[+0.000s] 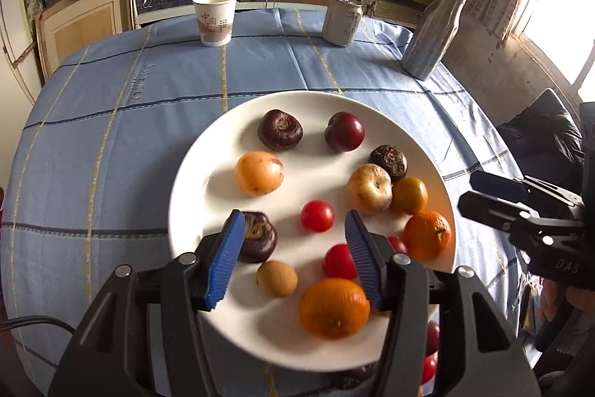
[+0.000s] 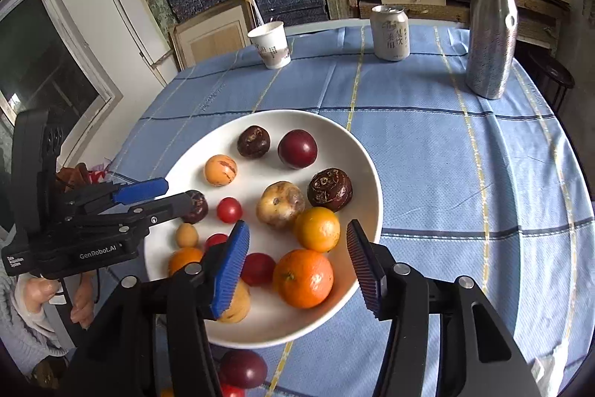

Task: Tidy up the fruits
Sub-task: 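Carry the tomato and yellow fruit onto the white plate and open both tools, then grasp an orange with the left tool while the right tool grasps a pale striped melon-pear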

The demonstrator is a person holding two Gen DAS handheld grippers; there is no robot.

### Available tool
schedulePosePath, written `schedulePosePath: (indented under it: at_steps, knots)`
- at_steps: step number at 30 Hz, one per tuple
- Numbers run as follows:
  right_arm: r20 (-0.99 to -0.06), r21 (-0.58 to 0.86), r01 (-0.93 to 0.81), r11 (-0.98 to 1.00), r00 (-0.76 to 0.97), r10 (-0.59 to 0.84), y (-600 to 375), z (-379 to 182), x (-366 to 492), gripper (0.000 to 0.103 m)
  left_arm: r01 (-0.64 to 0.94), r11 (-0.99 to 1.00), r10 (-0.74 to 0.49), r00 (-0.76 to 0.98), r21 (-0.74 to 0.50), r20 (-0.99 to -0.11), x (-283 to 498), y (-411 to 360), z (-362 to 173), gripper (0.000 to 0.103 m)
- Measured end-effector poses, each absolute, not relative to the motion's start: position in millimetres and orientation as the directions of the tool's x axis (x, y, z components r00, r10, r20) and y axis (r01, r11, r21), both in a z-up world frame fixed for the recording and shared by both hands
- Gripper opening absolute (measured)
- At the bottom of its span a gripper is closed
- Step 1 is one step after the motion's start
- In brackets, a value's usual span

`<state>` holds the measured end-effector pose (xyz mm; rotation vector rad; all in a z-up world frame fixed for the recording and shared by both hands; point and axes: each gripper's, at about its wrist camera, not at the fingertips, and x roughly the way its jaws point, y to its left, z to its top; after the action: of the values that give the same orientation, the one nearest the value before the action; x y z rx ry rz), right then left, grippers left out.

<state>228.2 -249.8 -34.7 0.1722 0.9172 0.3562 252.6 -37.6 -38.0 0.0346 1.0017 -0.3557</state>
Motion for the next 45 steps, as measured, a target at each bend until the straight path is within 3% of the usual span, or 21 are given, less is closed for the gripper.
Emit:
schedulePosePath:
  at_steps: [6,9,13,18,30,45]
  knots:
    - [-0.734,0.303,-0.22,0.927,0.566,0.374,-252.1,-21.0,190.0,0.059,0.283,0.949,-0.269,0.489,-0.141,-0.83,216.9,-20.8,-33.0,0.057]
    - [-0.738,0.301,-0.215,0.929,0.565,0.37,-253.1,-19.8,170.0,0.06,0.274,0.953,-0.257,0.49,-0.133,-0.833,198.5,-14.2,-34.4,0.066]
    - [-0.75,0.31,-0.199,0.93,0.549,0.368,-255.2,-24.8,142.8,0.062,0.274,0.954,-0.247,0.477,-0.124,-0.844,175.4,-8.0,-40.1,0.068]
    - [-0.773,0.303,-0.185,0.935,0.527,0.354,-253.9,-34.7,109.7,0.062,0.251,0.964,-0.198,0.466,-0.086,-0.862,151.7,-1.4,-51.3,0.08]
    - [-0.799,0.293,-0.161,0.942,0.5,0.334,-250.0,-43.6,63.6,0.067,0.292,0.954,-0.202,0.449,-0.071,-0.871,115.7,-9.6,-60.8,0.087]
    - [-0.797,0.291,-0.142,0.946,0.511,0.322,-257.8,-41.2,47.6,0.069,0.352,0.934,-0.214,0.433,-0.055,-0.876,98.7,-30.1,-60.6,0.088]
